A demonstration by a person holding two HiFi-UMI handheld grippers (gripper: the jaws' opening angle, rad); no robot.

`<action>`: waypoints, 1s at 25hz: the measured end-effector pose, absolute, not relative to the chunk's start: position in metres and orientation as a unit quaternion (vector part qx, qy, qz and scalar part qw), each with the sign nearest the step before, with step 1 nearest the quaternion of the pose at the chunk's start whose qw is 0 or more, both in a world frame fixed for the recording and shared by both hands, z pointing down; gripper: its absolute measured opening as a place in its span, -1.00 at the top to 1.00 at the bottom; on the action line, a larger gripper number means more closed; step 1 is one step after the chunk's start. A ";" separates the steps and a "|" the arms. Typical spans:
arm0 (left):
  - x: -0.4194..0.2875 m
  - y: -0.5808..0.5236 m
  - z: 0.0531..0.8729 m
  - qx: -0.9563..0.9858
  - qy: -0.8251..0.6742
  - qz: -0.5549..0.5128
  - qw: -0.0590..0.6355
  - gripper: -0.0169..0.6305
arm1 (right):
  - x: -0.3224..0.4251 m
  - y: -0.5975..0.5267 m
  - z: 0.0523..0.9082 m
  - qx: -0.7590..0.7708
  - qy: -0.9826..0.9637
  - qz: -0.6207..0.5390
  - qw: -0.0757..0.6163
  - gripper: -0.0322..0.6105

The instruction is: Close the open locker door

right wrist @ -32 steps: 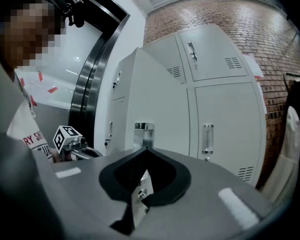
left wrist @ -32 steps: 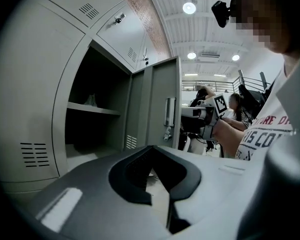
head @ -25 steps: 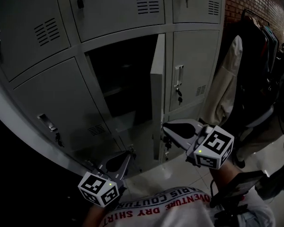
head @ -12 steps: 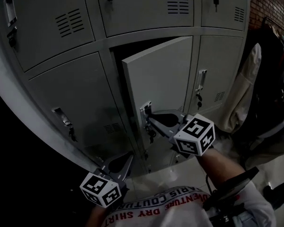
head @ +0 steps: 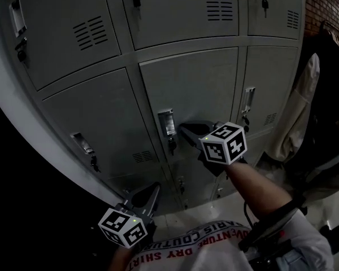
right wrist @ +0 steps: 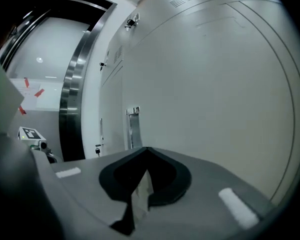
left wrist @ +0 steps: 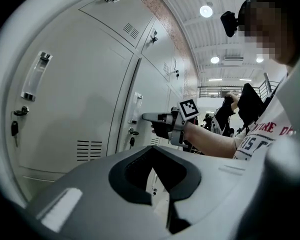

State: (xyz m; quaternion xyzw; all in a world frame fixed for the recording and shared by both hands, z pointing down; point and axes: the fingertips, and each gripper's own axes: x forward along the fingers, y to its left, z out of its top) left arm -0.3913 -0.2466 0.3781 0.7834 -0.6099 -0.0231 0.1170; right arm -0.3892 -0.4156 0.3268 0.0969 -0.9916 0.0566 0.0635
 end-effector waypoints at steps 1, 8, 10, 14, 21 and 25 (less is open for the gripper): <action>-0.392 -0.247 0.378 0.783 -0.610 -0.023 0.117 0.94 | -0.390 -0.420 0.328 0.101 -0.991 0.059 0.063 0.92; -0.395 -0.246 0.376 0.777 -0.618 -0.021 0.120 0.93 | -0.392 -0.429 0.327 0.100 -0.992 0.054 0.058 0.91; -0.395 -0.246 0.376 0.776 -0.618 -0.023 0.125 0.94 | -0.392 -0.430 0.327 0.101 -0.992 0.054 0.056 0.90; -0.391 -0.243 0.381 0.778 -0.613 -0.029 0.135 0.94 | -0.388 -0.430 0.330 0.107 -0.991 0.061 0.056 0.91; -0.359 -0.242 0.381 0.787 -0.600 -0.020 0.146 0.94 | -0.339 -0.403 0.349 0.103 -0.989 0.061 0.084 0.91; -0.321 -0.235 0.383 0.794 -0.594 0.003 0.127 0.94 | -0.284 -0.370 0.381 0.096 -0.984 0.108 0.106 0.91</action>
